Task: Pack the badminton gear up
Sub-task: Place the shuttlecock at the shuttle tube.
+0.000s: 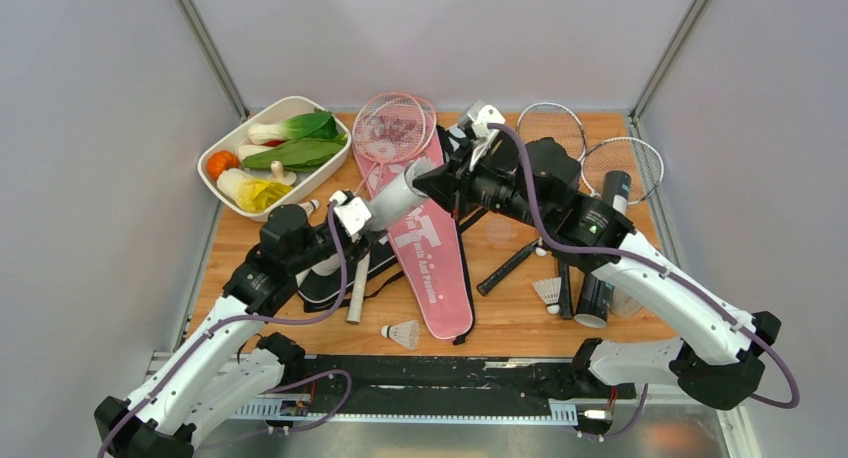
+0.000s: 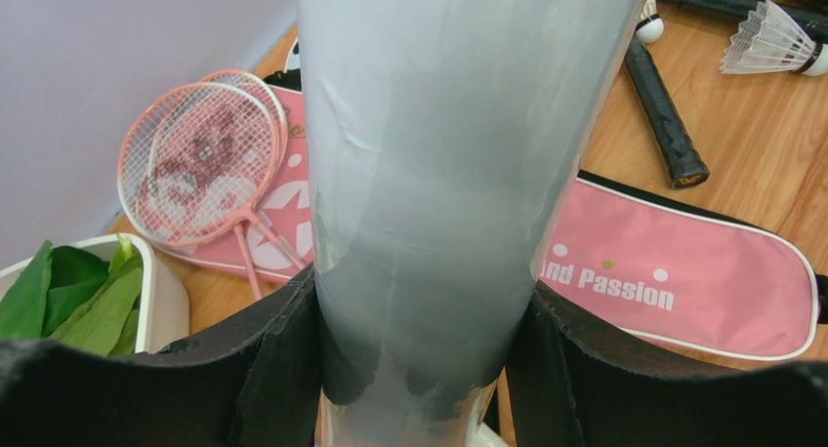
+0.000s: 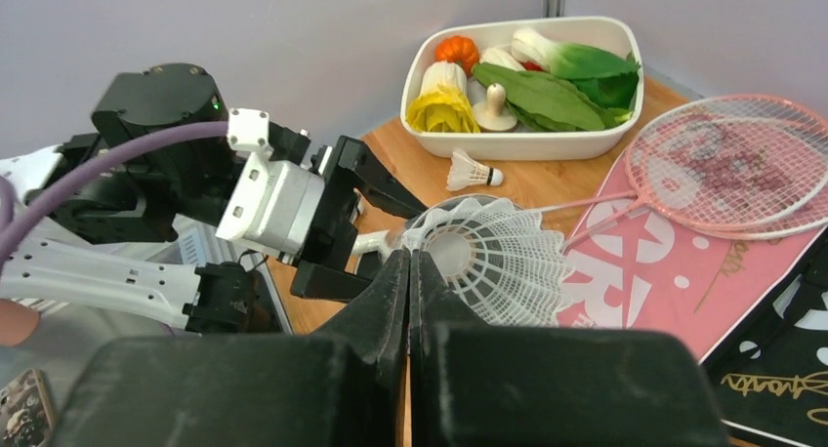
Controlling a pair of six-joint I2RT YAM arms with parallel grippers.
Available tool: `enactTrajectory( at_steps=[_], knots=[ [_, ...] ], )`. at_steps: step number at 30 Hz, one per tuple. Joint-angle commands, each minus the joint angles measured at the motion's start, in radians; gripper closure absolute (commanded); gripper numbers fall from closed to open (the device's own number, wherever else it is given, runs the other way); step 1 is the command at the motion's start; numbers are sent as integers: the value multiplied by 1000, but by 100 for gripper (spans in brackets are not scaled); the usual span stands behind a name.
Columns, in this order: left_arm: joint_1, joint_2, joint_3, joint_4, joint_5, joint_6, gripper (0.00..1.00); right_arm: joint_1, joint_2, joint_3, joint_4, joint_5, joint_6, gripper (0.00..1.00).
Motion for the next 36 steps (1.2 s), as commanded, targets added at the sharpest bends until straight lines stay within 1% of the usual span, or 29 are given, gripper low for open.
enactTrajectory(
  at_steps=[1,6,11,13,15,17,21,22,25,31,34,35,36],
  knots=[
    [-5,-11,43,80,36,39,100,11,15,-12,-11,-18,1,100],
    [-5,-19,33,98,47,37,100,10,28,-44,0,-37,34,100],
    [-5,-30,6,150,79,35,100,10,38,-63,18,-49,63,100],
    [-5,-33,-3,158,77,36,100,10,40,-61,24,-61,75,98],
    [-5,-35,-4,159,71,39,100,10,42,-62,24,-71,89,93],
    [-5,-38,-7,159,70,42,100,10,30,-72,24,-74,113,82],
    [-5,-54,-20,169,66,41,100,10,-11,-86,22,-78,160,72],
    [-5,-55,-25,169,65,40,100,11,-21,-85,19,-76,174,67],
    [-5,-69,-38,169,58,36,100,11,-59,-77,4,-53,208,60],
    [-6,-99,-70,208,-25,33,100,10,-148,-105,6,15,258,41],
    [-5,-113,-73,211,-101,38,100,11,-200,-190,21,70,236,37],
    [-5,-121,-73,216,-122,36,100,11,-218,-218,22,100,248,36],
    [-5,-126,-75,220,-174,33,100,10,-234,-245,22,128,271,36]
  ],
)
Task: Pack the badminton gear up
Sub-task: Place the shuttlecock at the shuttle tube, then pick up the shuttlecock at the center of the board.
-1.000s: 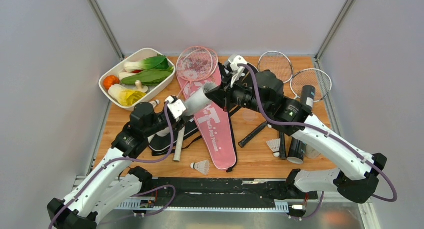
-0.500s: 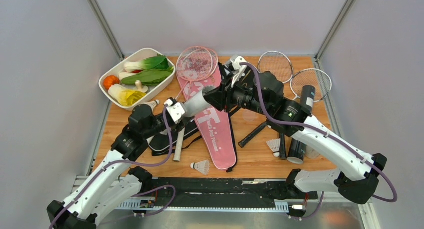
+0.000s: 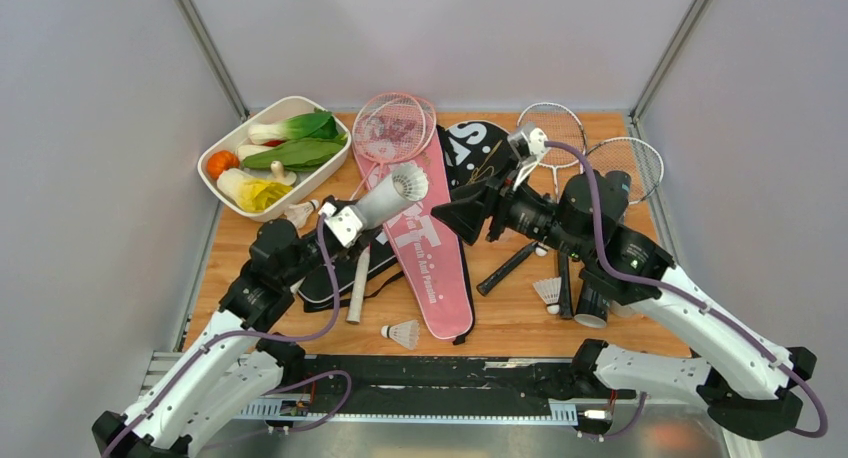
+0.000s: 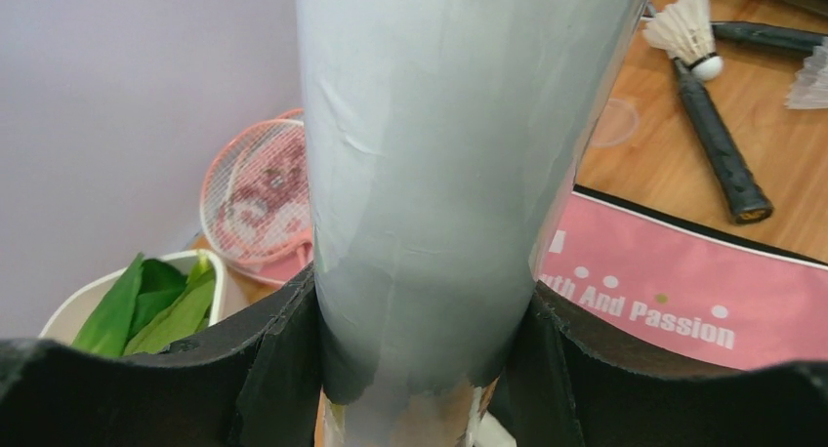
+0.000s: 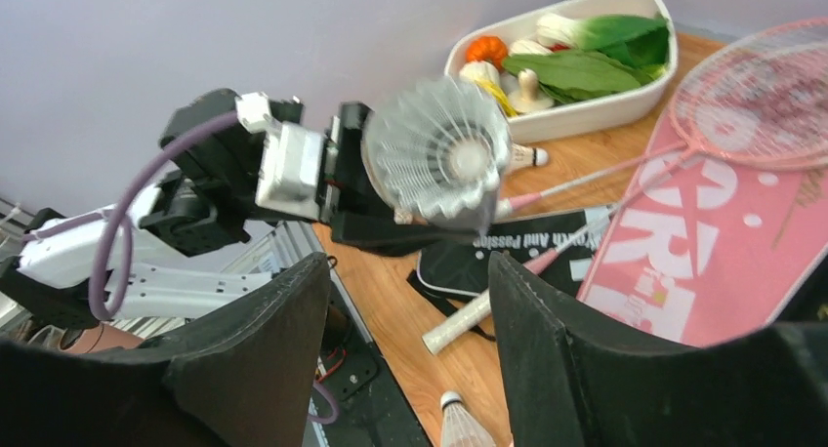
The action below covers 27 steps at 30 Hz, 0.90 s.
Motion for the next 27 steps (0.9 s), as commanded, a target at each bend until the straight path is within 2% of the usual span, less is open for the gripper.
enactTrajectory(
  at_steps=[1,4,8,12,15,19,22,27],
  knots=[
    [0,-46,2,110,-167,-4,100,4,-70,-125,9,146,90,36],
    [1,-81,2,118,-298,-1,100,4,-115,-251,-6,201,247,36],
    [0,-156,-20,143,-391,11,100,11,-136,-456,-13,173,497,39],
    [0,-192,-53,171,-422,10,100,118,-83,-628,121,156,574,41],
    [1,-191,-62,174,-447,0,100,272,18,-651,132,250,609,40],
    [0,-192,-71,173,-456,-2,100,407,166,-653,174,326,726,39],
    [1,-201,-77,180,-448,-11,100,448,249,-658,199,349,819,39],
    [1,-210,-80,172,-441,-19,100,479,310,-680,305,385,857,39]
  ],
)
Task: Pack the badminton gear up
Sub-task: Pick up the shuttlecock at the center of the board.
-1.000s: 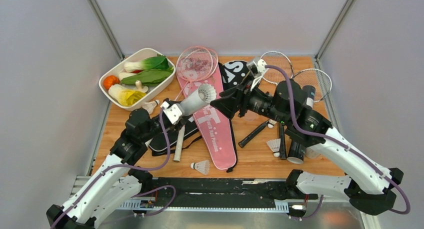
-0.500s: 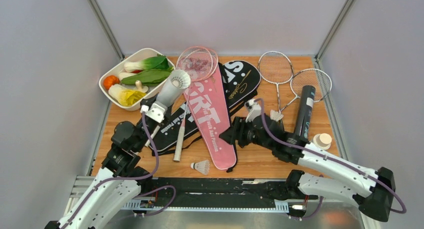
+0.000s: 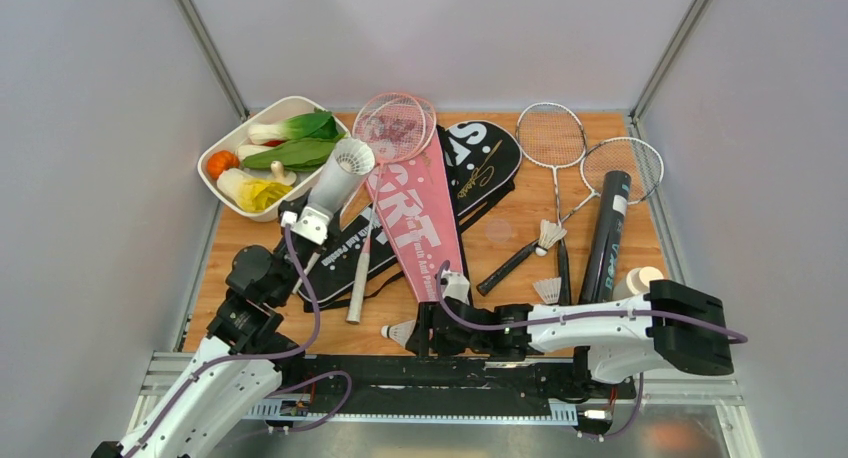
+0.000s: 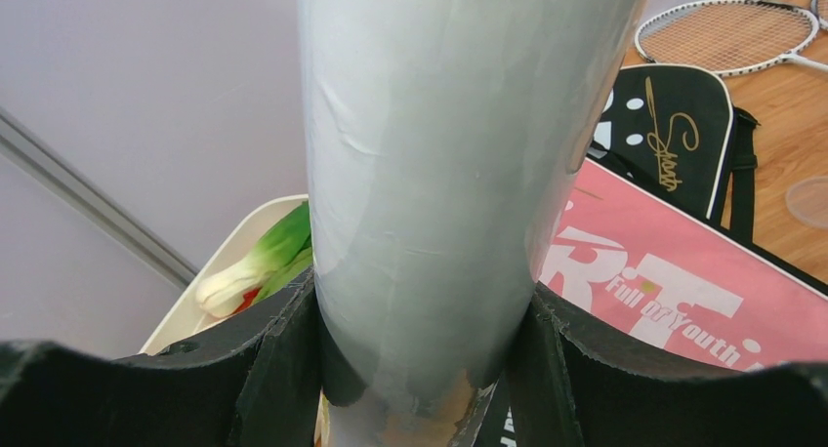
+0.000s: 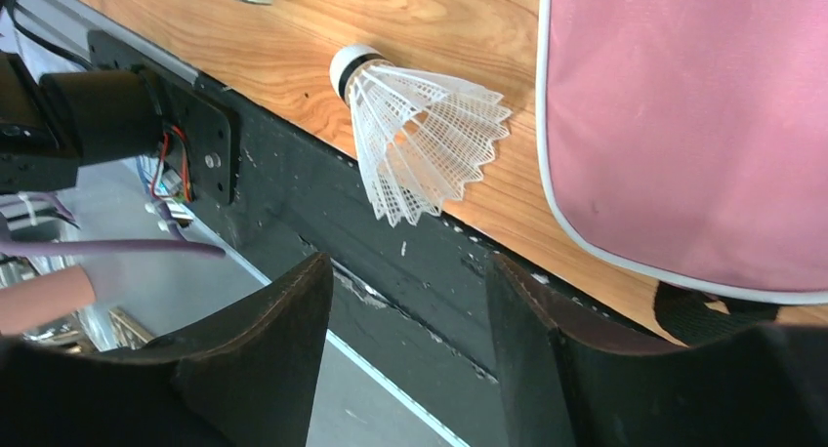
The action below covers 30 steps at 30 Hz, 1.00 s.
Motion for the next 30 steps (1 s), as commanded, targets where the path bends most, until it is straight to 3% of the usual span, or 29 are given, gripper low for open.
enactTrajectory(
  at_steps=[1,14,23,27,30],
  knots=[
    [0,-21,8,76,-4,-17,100,21,27,-21,177,80,103,40],
    [0,-3,7,75,14,-22,100,21,171,41,272,108,36,56],
    [0,23,13,70,48,-30,100,20,114,67,277,193,-151,99],
    [1,31,23,54,82,-28,100,19,20,108,253,228,-302,100],
    [1,29,27,41,121,-27,100,19,-75,148,180,345,-419,100]
  ],
)
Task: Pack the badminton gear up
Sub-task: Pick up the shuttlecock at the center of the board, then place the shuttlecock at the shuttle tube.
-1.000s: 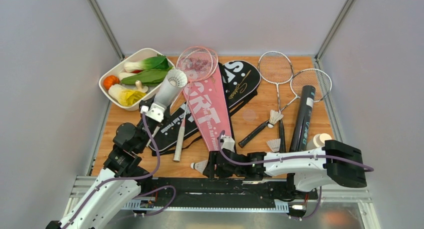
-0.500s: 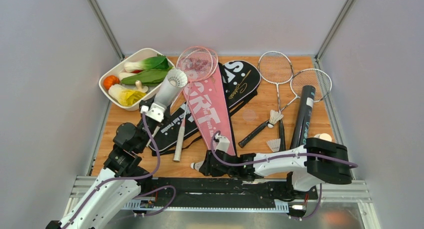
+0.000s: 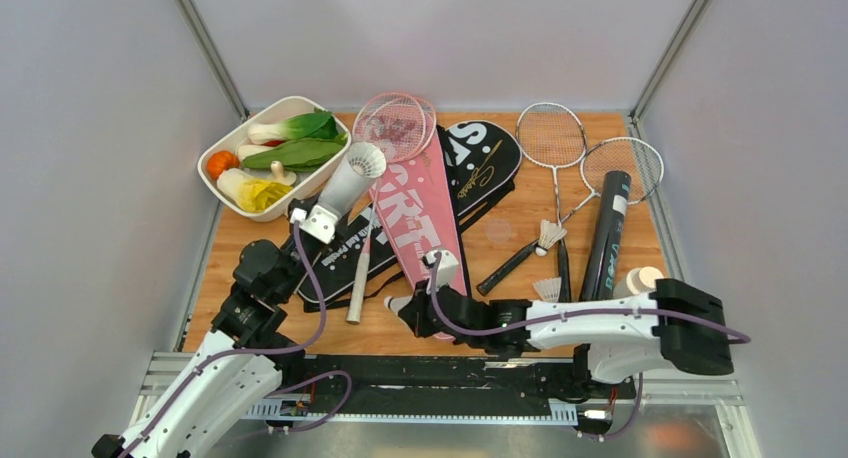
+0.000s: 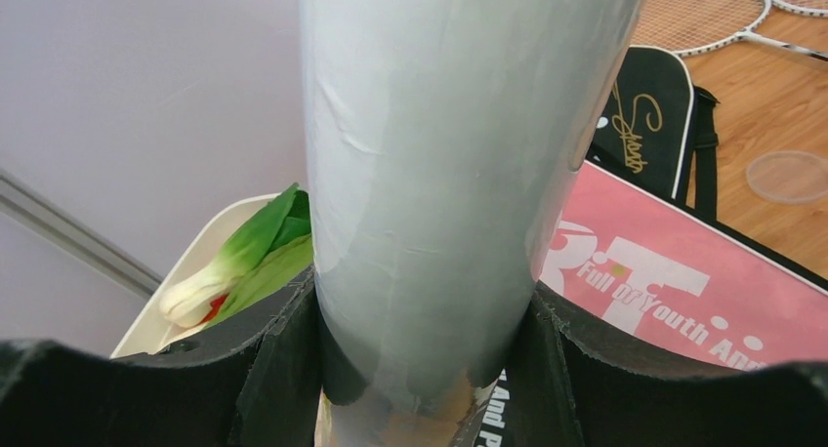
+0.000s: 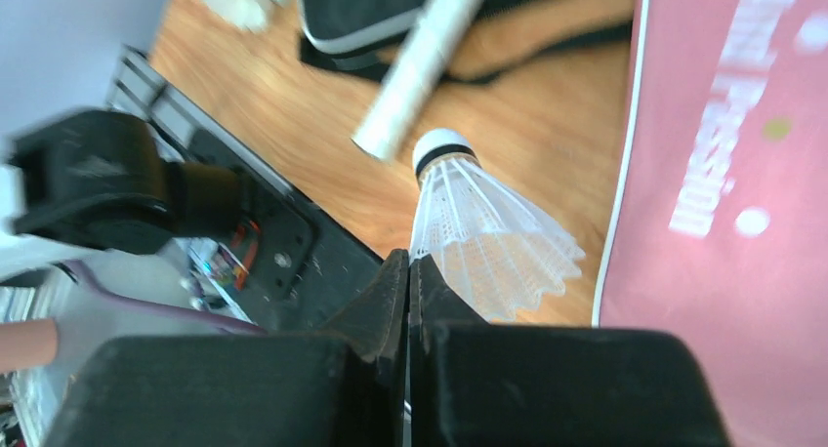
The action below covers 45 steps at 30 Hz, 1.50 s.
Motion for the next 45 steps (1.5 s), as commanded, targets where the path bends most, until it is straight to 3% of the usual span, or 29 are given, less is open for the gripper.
enactTrajectory(
  at_steps=[1,11,21,32,38,45],
  knots=[
    [1,-6,26,36,74,-15,100,6,-162,103,-56,208,-237,100],
    [0,56,54,-34,248,-8,100,-11,-447,306,-166,441,-774,100],
    [-1,126,98,-108,394,15,100,-11,-436,603,-369,248,-1081,100],
    [-42,161,141,-189,447,91,100,-10,-296,719,-574,111,-1070,100],
    [-52,143,131,-186,486,179,100,-10,-203,799,-807,77,-998,100],
    [-59,144,126,-228,556,317,100,-8,-163,855,-868,24,-990,100]
  ],
)
